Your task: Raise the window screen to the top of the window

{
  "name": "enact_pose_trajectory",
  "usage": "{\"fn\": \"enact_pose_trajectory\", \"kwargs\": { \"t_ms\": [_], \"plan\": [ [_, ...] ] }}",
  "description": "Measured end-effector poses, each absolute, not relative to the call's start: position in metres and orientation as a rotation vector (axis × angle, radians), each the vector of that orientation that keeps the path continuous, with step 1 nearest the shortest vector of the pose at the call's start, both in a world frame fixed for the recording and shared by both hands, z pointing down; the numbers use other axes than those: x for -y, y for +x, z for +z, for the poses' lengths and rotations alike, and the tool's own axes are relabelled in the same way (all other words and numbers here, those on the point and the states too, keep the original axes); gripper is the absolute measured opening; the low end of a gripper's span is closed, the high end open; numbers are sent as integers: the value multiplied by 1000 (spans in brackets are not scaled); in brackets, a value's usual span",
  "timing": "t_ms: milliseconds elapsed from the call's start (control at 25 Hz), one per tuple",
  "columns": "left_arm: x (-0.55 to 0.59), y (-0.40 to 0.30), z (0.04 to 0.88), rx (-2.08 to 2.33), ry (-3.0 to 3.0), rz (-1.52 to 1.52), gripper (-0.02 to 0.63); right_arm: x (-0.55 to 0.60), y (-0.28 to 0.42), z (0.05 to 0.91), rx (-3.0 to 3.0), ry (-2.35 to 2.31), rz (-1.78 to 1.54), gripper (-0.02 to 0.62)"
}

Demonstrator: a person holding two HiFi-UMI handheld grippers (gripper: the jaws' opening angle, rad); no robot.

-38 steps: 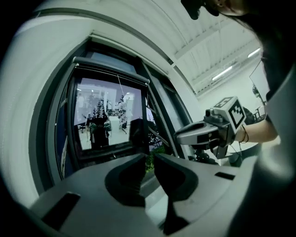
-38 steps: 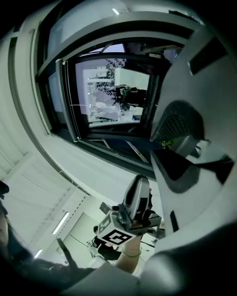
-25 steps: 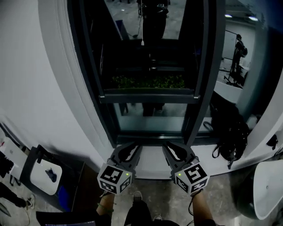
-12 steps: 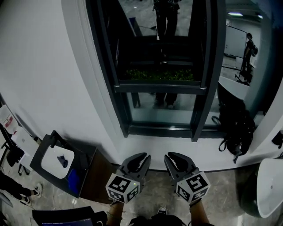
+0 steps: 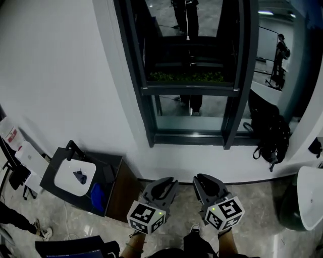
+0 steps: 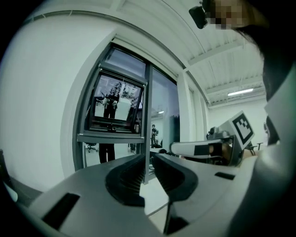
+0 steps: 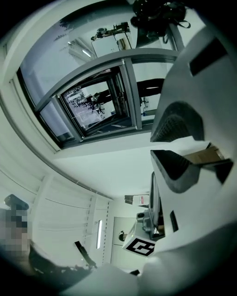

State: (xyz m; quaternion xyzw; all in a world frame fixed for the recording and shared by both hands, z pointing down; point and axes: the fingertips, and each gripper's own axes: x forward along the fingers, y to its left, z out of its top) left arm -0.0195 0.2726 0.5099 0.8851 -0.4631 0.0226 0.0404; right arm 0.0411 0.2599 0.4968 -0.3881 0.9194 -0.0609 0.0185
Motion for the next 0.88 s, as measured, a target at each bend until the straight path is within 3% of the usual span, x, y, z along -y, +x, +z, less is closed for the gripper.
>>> {"fn": "enact_pose_trajectory", "kwargs": {
  "t_ms": [360, 880],
  "plan": [
    [-352, -71, 525, 1326, 2697, 30, 59, -345, -23, 509, -2857, -1289, -204, 48],
    [-385, -77, 512, 1323, 2673, -82, 60, -377, -26, 503, -2858, -1325, -173, 48]
  ]
}}
